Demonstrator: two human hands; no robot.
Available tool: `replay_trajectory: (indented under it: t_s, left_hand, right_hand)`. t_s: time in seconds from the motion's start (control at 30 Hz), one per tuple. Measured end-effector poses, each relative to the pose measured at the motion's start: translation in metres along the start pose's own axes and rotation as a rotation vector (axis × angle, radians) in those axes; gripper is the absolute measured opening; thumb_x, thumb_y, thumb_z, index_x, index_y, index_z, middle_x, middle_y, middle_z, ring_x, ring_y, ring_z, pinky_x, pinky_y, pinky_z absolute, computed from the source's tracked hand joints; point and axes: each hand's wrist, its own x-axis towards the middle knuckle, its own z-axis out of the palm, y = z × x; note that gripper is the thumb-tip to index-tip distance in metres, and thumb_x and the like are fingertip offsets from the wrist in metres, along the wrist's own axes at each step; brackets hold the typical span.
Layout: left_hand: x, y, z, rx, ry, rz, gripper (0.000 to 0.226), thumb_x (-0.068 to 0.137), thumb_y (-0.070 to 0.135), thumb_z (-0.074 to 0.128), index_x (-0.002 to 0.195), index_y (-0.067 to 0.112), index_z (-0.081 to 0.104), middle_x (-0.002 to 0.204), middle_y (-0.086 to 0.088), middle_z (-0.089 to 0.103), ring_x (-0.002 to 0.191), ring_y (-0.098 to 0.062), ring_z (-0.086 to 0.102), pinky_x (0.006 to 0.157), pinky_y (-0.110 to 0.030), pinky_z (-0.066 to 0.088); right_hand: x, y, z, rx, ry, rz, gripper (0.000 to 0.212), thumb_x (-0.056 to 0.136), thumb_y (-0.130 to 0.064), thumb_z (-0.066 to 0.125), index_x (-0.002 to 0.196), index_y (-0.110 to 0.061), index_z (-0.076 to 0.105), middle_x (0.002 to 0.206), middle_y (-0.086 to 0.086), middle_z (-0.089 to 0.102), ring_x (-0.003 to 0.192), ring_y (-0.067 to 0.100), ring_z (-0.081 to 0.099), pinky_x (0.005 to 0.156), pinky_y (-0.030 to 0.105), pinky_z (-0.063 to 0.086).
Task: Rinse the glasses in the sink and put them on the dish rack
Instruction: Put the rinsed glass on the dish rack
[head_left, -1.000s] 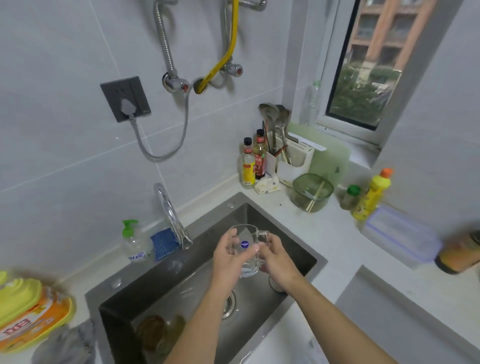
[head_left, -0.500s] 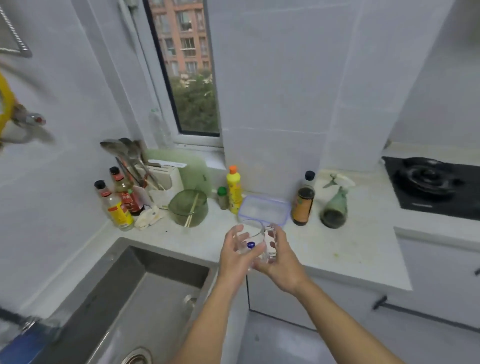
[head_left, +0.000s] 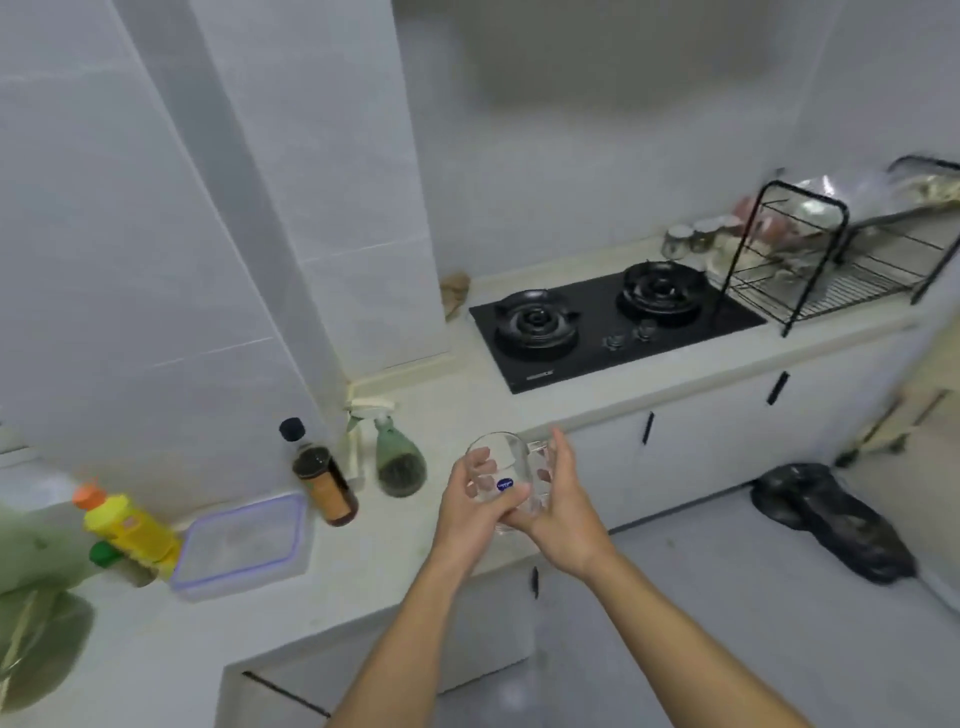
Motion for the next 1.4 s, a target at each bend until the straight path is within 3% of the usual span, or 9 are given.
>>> replay_trajectory:
  t_s: [0.17,0.3,0.5,0.67,0.83,0.93,1.03,1.23,1.4]
  left_hand:
    - [0.05,0.017,0.088,0.051,-0.249,-0.001,0.066,0.08,0.015,0.089,0.135,0.028,0.055,0.13,0.004,0.064,0.121,-0.014,0.062,0.082,-0.025,0.053]
    - [0.094,0.032,0.158,0.052,-0.411,0.024,0.063,0.08,0.008,0.087,0.132,0.021,0.054,0.122,0.0,0.068,0.107,-0.01,0.069,0.071,-0.018,0.056]
    - [0.143,0.044,0.256,0.114,-0.587,0.047,0.065,0.075,0.016,0.092,0.127,0.025,0.055,0.121,-0.002,0.067,0.109,-0.018,0.07,0.069,-0.021,0.055]
    - [0.169,0.05,0.33,0.167,-0.726,0.055,0.067,0.075,0.019,0.093,0.126,0.033,0.052,0.125,0.003,0.064,0.115,-0.015,0.065,0.081,-0.028,0.058]
    - [0.189,0.051,0.41,0.182,-0.838,0.058,0.077,0.079,0.018,0.09,0.145,0.026,0.05,0.129,0.007,0.062,0.124,-0.016,0.06,0.083,-0.023,0.052]
    - [0.2,0.052,0.46,0.169,-0.846,0.059,0.078,0.082,0.016,0.088,0.148,0.025,0.048,0.136,0.002,0.061,0.128,-0.018,0.058,0.08,-0.02,0.052]
    - [0.211,0.059,0.512,0.153,-0.816,0.06,0.073,0.083,0.015,0.087,0.145,0.024,0.05,0.135,0.002,0.061,0.126,-0.017,0.057,0.075,-0.017,0.049]
    - [0.235,0.075,0.62,0.144,-0.724,0.027,0.071,0.08,0.016,0.089,0.141,0.025,0.054,0.132,0.003,0.062,0.125,-0.018,0.058,0.073,-0.021,0.05]
    - [0.267,0.073,0.695,0.143,-0.562,-0.053,0.072,0.075,0.024,0.093,0.136,0.023,0.054,0.132,-0.003,0.062,0.119,-0.021,0.062,0.084,-0.032,0.055]
  right_hand:
    - [0.021,0.02,-0.084,-0.04,0.198,0.087,0.102,0.078,-0.031,0.086,0.149,-0.036,0.013,0.153,-0.007,0.035,0.143,0.01,0.032,0.113,0.032,0.037]
    - [0.05,0.034,-0.151,-0.072,0.345,0.128,0.108,0.069,-0.04,0.088,0.148,-0.04,0.015,0.153,-0.008,0.037,0.137,0.012,0.042,0.114,0.037,0.041]
    - [0.07,0.05,-0.229,-0.035,0.545,0.179,0.12,0.066,-0.044,0.088,0.158,-0.034,0.011,0.164,-0.01,0.023,0.151,0.012,0.026,0.122,0.039,0.033]
    - [0.078,0.066,-0.288,-0.069,0.715,0.245,0.114,0.06,-0.048,0.09,0.15,-0.031,0.023,0.14,-0.005,0.045,0.13,0.015,0.048,0.11,0.038,0.046]
    - [0.083,0.085,-0.362,-0.071,0.788,0.231,0.077,0.069,-0.042,0.09,0.126,-0.041,0.037,0.113,-0.002,0.054,0.105,0.017,0.058,0.092,0.03,0.053]
    - [0.095,0.099,-0.411,-0.088,0.783,0.241,0.086,0.072,-0.041,0.09,0.137,-0.033,0.034,0.115,0.0,0.053,0.107,0.018,0.058,0.093,0.033,0.054]
    - [0.109,0.11,-0.466,-0.067,0.76,0.235,0.096,0.072,-0.045,0.087,0.145,-0.036,0.028,0.125,-0.003,0.053,0.117,0.013,0.057,0.099,0.036,0.053]
    - [0.139,0.126,-0.574,-0.001,0.737,0.184,0.091,0.068,-0.05,0.088,0.134,-0.039,0.028,0.133,-0.004,0.052,0.123,0.012,0.057,0.104,0.041,0.054]
    - [0.175,0.151,-0.643,-0.136,0.722,0.192,0.06,0.083,-0.042,0.082,0.119,-0.031,0.036,0.125,-0.004,0.058,0.119,0.016,0.062,0.099,0.039,0.055]
